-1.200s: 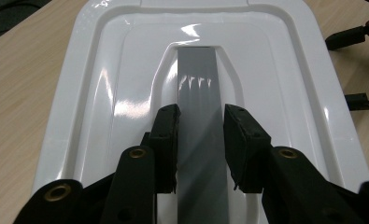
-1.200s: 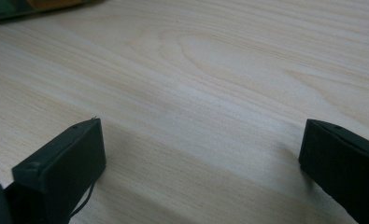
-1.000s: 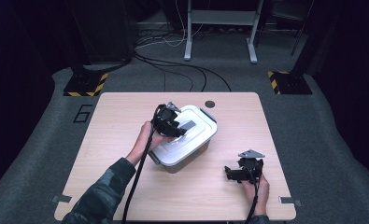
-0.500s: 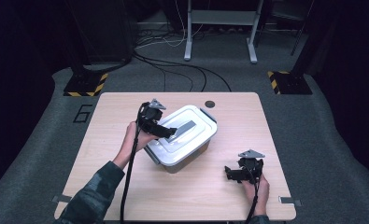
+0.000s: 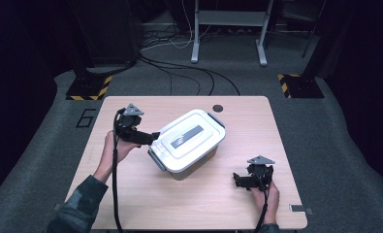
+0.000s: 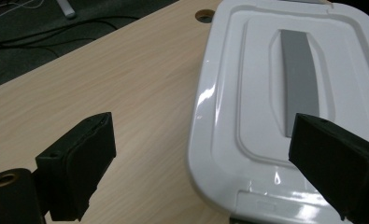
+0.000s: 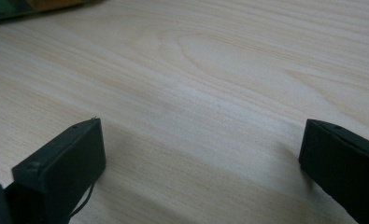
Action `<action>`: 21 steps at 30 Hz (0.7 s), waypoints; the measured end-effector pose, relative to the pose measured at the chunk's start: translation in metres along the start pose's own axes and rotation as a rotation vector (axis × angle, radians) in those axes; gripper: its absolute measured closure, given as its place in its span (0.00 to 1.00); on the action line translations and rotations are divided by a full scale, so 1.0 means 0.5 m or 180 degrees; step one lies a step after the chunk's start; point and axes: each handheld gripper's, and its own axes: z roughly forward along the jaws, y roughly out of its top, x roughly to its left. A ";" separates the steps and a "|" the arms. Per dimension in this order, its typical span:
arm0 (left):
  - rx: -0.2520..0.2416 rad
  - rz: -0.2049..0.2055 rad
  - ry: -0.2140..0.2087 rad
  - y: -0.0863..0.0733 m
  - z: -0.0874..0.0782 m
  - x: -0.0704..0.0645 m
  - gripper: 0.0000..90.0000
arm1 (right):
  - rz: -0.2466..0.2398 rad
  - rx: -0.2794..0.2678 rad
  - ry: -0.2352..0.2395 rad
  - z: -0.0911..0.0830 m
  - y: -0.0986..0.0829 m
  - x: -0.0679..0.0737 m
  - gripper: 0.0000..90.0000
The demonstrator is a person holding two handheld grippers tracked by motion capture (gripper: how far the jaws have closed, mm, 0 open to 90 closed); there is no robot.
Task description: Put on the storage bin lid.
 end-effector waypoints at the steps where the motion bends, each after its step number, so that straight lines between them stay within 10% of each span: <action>1: -0.0001 -0.0015 0.0022 -0.007 -0.004 0.004 0.08 | 0.0000 0.0000 0.0000 0.000 0.000 0.000 0.00; 21: 0.0158 -0.0388 0.0351 -0.208 -0.009 0.067 0.04 | -0.0001 0.0001 0.0000 0.000 0.000 0.000 0.00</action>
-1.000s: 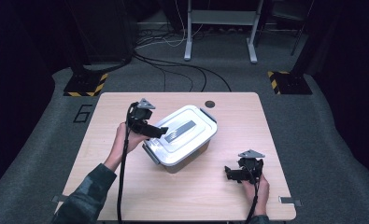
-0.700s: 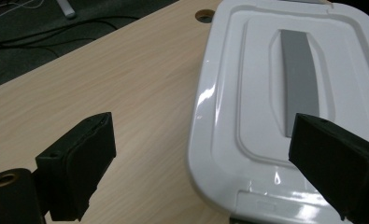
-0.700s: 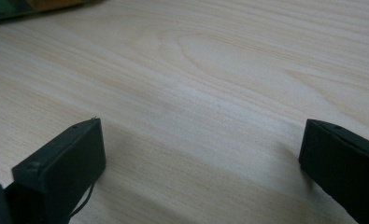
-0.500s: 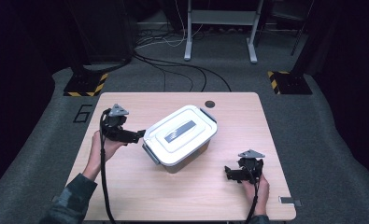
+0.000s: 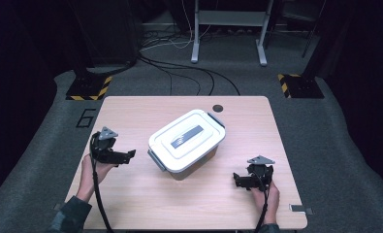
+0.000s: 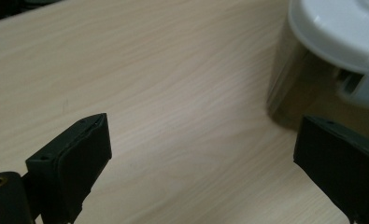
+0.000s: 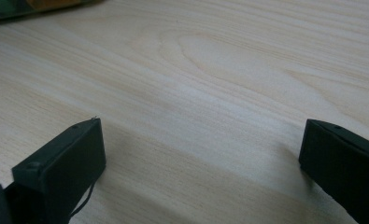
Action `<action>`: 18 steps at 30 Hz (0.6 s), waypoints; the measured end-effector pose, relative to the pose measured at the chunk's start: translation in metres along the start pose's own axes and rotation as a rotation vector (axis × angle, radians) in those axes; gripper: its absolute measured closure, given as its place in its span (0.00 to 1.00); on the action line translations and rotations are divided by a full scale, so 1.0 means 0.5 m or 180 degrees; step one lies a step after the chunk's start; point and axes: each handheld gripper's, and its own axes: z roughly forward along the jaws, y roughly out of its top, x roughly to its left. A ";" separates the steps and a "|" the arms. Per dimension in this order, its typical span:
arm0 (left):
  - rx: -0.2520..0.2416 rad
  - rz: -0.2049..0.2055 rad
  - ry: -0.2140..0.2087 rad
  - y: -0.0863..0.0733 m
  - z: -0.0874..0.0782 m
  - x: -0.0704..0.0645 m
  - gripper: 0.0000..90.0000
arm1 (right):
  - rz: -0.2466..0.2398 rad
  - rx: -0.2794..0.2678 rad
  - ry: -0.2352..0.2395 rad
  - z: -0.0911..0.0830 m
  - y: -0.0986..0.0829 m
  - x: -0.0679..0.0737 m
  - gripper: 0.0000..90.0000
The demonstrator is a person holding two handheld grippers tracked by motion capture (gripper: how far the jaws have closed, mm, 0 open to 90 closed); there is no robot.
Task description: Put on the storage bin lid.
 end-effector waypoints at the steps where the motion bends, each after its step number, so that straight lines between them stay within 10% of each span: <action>1: 0.0025 -0.0022 0.0015 -0.013 0.006 0.003 0.04 | 0.0000 -0.0001 0.0000 0.000 0.000 0.000 0.00; 18: 0.0030 -0.0363 0.0213 -0.182 0.063 0.006 0.00 | 0.0001 -0.0001 -0.0001 0.000 0.000 0.000 0.00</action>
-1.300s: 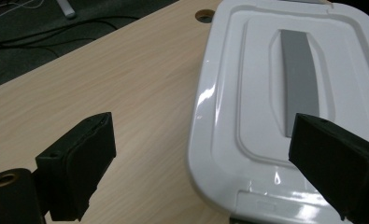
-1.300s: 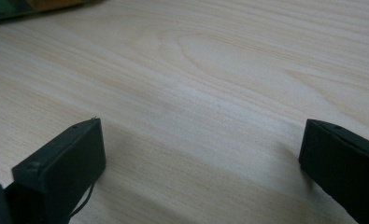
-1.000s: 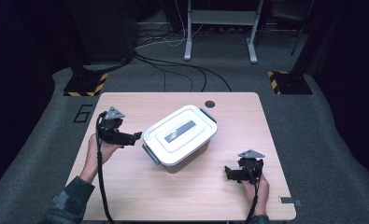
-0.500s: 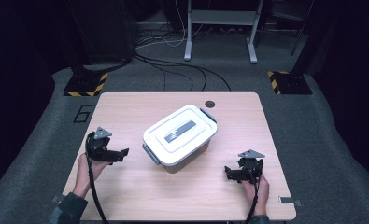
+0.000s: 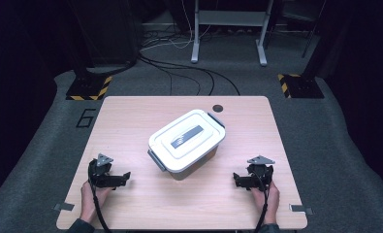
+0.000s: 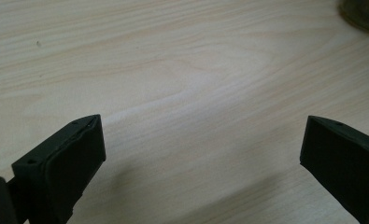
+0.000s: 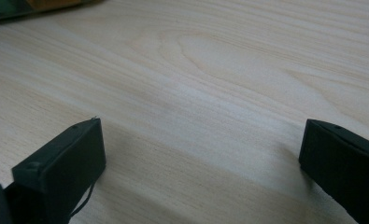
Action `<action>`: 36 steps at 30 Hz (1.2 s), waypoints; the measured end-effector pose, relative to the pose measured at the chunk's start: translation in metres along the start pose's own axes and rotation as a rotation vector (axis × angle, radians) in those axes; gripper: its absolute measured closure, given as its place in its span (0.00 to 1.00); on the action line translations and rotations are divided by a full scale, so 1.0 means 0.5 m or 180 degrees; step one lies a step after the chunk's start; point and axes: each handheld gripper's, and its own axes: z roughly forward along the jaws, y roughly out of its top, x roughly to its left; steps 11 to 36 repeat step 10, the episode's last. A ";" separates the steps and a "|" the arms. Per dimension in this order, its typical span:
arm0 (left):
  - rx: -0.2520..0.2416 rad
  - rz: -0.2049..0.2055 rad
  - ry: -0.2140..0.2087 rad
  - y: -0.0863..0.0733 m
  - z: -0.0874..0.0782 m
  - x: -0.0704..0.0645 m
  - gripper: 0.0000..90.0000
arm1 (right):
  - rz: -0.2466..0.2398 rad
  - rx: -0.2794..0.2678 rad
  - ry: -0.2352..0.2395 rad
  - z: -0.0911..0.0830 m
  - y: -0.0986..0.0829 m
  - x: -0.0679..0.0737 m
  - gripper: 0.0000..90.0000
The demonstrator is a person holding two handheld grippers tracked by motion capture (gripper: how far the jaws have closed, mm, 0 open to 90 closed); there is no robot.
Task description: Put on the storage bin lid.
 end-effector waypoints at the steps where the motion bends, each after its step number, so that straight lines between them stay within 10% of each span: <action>1: -0.0045 -0.0030 0.0020 -0.006 0.002 -0.001 0.00 | 0.0000 0.0000 0.0000 0.000 0.000 0.000 0.00; 36: 0.0000 -0.0043 0.0131 -0.024 0.008 -0.005 0.00 | -0.0001 0.0003 0.0000 0.000 0.000 0.000 0.00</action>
